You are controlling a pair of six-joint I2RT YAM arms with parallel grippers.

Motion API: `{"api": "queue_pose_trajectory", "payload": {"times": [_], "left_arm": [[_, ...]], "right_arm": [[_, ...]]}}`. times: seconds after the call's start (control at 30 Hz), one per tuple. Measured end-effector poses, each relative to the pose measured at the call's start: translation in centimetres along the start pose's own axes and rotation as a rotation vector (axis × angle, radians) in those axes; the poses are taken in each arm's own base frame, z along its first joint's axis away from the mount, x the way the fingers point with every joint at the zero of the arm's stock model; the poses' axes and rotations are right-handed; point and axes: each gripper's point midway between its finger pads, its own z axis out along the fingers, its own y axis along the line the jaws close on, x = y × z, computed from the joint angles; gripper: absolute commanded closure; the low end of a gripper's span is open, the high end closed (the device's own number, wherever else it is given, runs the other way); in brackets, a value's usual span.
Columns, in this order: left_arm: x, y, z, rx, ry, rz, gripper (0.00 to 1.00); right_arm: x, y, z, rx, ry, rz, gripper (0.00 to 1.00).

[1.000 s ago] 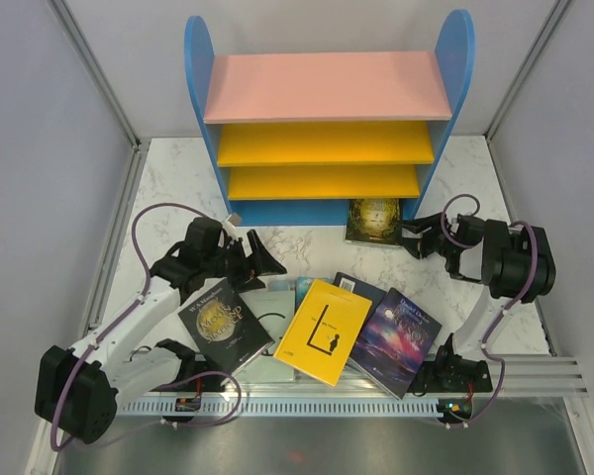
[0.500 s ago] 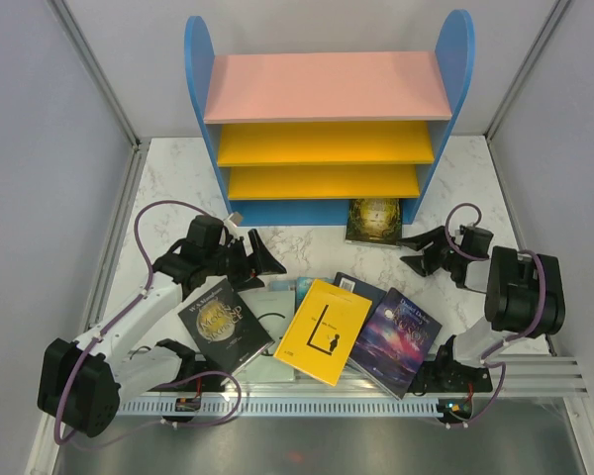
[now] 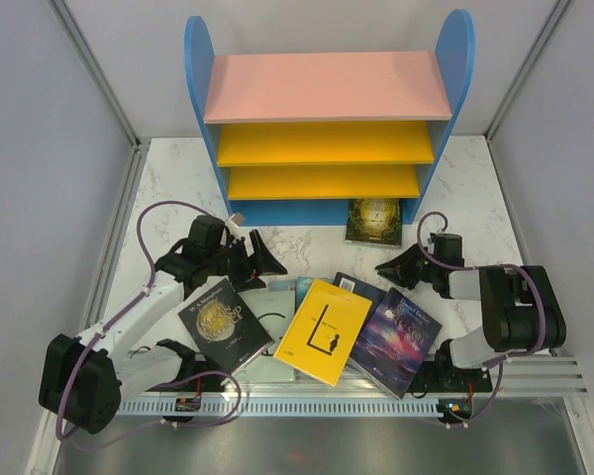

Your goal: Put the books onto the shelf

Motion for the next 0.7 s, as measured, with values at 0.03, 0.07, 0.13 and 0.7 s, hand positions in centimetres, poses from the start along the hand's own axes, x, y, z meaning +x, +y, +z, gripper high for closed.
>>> {"api": "queue_pose_trajectory", "payload": {"times": [0.03,0.07,0.13,0.7], "left_arm": [[0.0,0.0,0.0,0.001,0.001,0.0,0.13],[0.1,0.0,0.0,0.004,0.004,0.0,0.13],[0.1,-0.1,0.0,0.008,0.003,0.002,0.13],[0.2,0.1,-1.4,0.009,-0.024,0.014,0.13]], "right_arm": [[0.6,0.2,0.4,0.002,0.015,-0.004,0.77],[1.0,0.4,0.7,0.0,0.026,-0.004,0.78],[1.4,0.9,1.6,-0.005,0.047,0.009,0.79],[-2.2,4.9,6.8,-0.007,-0.053,0.168,0.95]]}}
